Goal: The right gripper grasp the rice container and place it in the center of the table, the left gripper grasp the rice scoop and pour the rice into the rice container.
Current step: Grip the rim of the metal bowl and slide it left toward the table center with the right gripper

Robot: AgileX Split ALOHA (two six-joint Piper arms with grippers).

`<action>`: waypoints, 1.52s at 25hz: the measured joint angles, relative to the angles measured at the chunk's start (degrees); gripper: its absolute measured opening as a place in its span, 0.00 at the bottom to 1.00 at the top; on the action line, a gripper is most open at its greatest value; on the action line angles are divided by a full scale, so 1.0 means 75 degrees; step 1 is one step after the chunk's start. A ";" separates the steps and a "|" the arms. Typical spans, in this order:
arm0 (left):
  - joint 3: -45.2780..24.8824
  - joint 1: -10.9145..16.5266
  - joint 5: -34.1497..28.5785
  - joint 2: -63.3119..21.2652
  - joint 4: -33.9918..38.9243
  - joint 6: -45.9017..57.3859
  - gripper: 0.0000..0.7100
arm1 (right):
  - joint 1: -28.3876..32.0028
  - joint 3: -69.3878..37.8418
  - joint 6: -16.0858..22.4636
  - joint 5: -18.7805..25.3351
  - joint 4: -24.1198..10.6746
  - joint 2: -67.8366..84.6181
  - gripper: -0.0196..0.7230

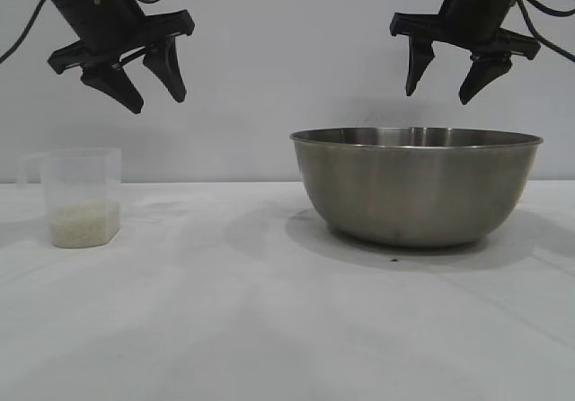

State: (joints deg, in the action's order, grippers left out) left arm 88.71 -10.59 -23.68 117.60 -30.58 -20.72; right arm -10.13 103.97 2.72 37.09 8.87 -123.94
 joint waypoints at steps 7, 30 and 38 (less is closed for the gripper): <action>0.0000 0.0000 0.0000 0.0000 0.0000 0.0000 0.53 | 0.0000 0.0000 -0.0011 0.0000 0.0000 0.0000 0.65; 0.0000 0.0000 -0.0031 0.0000 0.0014 0.0000 0.53 | 0.0000 0.1579 -0.0151 0.4500 -0.1110 0.0000 0.65; 0.0000 0.0000 -0.0031 0.0000 0.0014 0.0000 0.53 | 0.0000 0.1070 -0.0151 0.4514 -0.0818 0.0000 0.65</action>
State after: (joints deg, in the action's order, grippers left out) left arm 88.71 -10.59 -23.91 117.60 -30.48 -20.72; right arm -10.13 112.00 1.59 70.95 2.73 -123.94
